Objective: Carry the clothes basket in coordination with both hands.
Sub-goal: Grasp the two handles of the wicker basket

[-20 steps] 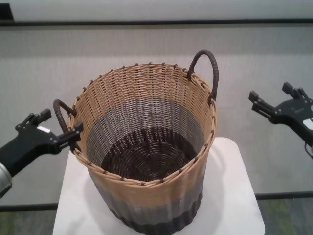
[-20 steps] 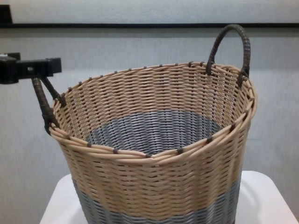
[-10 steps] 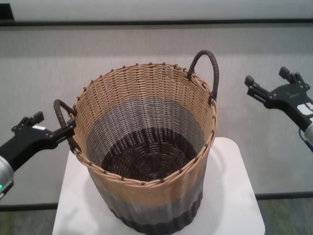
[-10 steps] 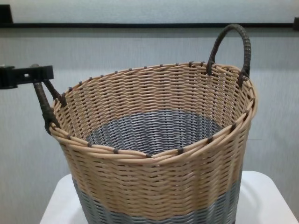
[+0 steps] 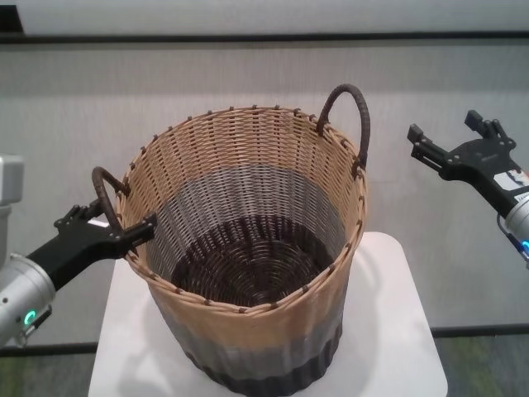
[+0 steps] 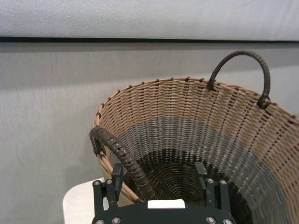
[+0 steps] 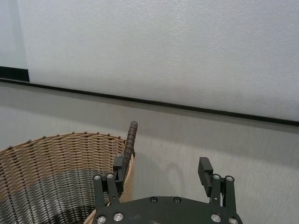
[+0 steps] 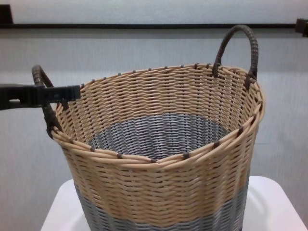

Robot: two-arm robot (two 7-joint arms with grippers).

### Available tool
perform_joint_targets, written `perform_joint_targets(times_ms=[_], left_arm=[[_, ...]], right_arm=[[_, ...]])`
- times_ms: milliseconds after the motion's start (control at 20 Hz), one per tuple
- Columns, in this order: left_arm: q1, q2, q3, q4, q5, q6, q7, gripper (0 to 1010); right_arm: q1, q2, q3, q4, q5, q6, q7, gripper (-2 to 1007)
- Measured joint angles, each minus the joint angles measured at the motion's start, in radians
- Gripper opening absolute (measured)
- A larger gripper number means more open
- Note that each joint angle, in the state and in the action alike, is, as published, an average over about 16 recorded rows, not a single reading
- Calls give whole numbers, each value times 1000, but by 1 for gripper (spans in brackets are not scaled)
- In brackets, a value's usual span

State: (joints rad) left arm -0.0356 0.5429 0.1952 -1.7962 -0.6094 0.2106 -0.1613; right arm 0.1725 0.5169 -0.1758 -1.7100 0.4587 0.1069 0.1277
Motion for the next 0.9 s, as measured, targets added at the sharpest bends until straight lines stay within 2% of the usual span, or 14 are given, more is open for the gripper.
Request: perform_joint_targets(times_ms=[200, 450, 650, 900], left_arm=[[-13, -6, 8, 14, 29, 8, 4, 1000], [-18, -14, 1, 24, 58, 6, 8, 1000], [-18, -21, -10, 33, 68, -1, 5, 1000], [-17, -28, -20, 42, 73, -9, 0, 1000]], right_arm=[[10, -11, 1, 15, -10, 2, 11, 1005], [26, -27, 0, 37, -17, 8, 28, 1005], [45, -43, -3, 59, -20, 20, 43, 1005], [77, -66, -14, 86, -26, 49, 60, 1005]])
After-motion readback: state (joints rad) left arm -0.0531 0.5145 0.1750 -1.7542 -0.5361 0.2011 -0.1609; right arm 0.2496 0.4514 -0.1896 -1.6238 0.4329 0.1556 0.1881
